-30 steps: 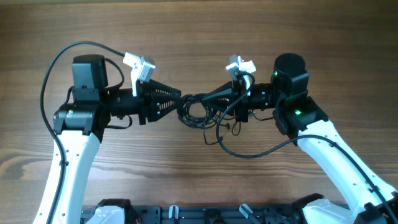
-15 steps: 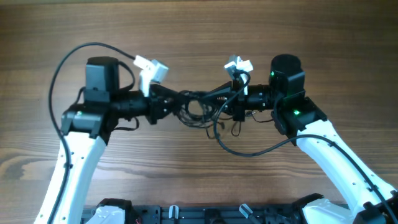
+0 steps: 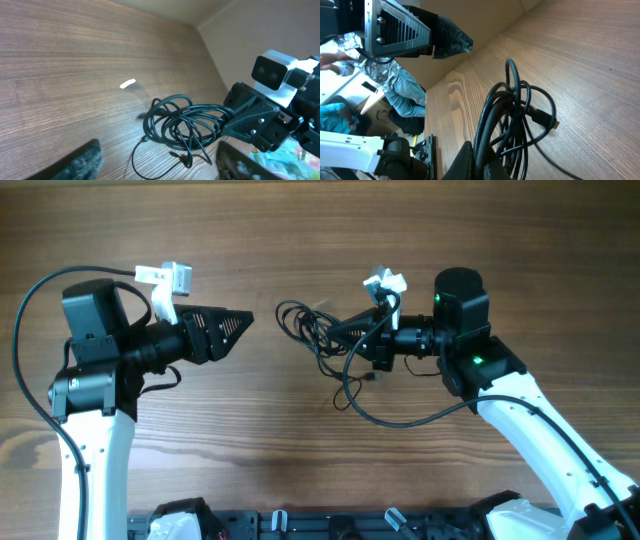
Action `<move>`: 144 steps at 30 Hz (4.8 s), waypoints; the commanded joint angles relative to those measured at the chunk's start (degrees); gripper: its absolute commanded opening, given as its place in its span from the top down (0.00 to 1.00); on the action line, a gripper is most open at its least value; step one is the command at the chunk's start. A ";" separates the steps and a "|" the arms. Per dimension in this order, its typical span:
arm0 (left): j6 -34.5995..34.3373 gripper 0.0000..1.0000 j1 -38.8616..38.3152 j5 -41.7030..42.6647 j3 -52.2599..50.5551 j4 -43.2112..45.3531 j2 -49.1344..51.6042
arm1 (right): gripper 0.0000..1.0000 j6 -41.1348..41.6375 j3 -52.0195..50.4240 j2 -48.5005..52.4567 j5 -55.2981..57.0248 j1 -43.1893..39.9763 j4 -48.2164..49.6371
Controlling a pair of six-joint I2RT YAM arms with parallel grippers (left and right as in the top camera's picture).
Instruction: Untangle cables
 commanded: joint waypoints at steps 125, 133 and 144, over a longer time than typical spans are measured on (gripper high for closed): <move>25.40 0.00 -10.29 2.23 6.84 2.62 27.21 | 0.96 5.68 0.28 0.15 -32.39 -0.17 23.10; 38.16 0.02 -13.88 18.84 6.84 1.55 28.68 | 0.96 7.17 0.28 0.15 -34.51 -0.17 23.15; 42.60 0.70 -21.90 22.23 6.84 4.68 35.41 | 0.96 9.84 0.28 0.17 -34.45 -0.17 23.41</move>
